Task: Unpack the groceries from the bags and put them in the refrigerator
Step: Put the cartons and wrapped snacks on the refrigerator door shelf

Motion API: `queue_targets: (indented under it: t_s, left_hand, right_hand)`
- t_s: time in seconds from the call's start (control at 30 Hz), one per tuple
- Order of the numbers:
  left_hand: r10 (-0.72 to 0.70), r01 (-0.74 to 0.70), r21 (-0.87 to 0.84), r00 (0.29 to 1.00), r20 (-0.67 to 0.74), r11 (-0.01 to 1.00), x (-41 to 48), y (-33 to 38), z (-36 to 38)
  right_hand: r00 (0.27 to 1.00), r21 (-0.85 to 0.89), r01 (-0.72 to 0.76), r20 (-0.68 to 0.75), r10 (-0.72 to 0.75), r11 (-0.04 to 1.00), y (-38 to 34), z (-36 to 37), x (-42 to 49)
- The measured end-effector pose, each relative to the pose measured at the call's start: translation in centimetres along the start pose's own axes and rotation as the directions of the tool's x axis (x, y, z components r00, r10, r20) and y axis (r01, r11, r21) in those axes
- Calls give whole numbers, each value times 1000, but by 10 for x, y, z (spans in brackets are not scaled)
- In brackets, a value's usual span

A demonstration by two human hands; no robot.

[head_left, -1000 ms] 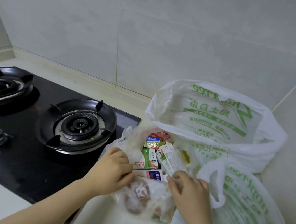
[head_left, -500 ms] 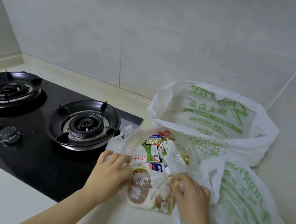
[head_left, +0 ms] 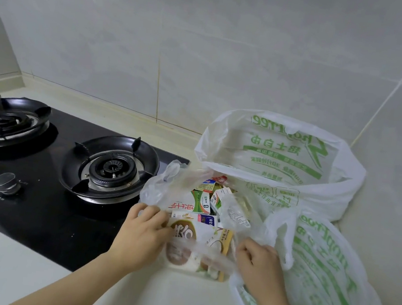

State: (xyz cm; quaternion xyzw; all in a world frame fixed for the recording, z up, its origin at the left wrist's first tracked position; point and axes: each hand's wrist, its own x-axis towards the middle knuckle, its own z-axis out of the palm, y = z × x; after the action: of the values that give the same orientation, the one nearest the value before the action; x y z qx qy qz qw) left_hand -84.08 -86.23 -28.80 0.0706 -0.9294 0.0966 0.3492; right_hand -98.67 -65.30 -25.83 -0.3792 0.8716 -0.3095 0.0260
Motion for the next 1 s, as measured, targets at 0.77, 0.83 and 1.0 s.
queue_targets:
  t_s: [0.77, 0.83, 1.0]
  left_hand:
    - [-416, 627, 29, 480, 773, 778, 20, -8, 6]
    - [-399, 634, 16, 466, 790, 773, 22, -7, 8]
    - [-488, 640, -92, 663, 567, 763, 30, -8, 3]
  right_hand:
    - [841, -268, -486, 114, 528, 832, 2, 13, 13]
    - [860, -141, -510, -66, 506, 848, -3, 11, 13]
    - [926, -87, -157, -361, 115, 984, -21, 13, 22]
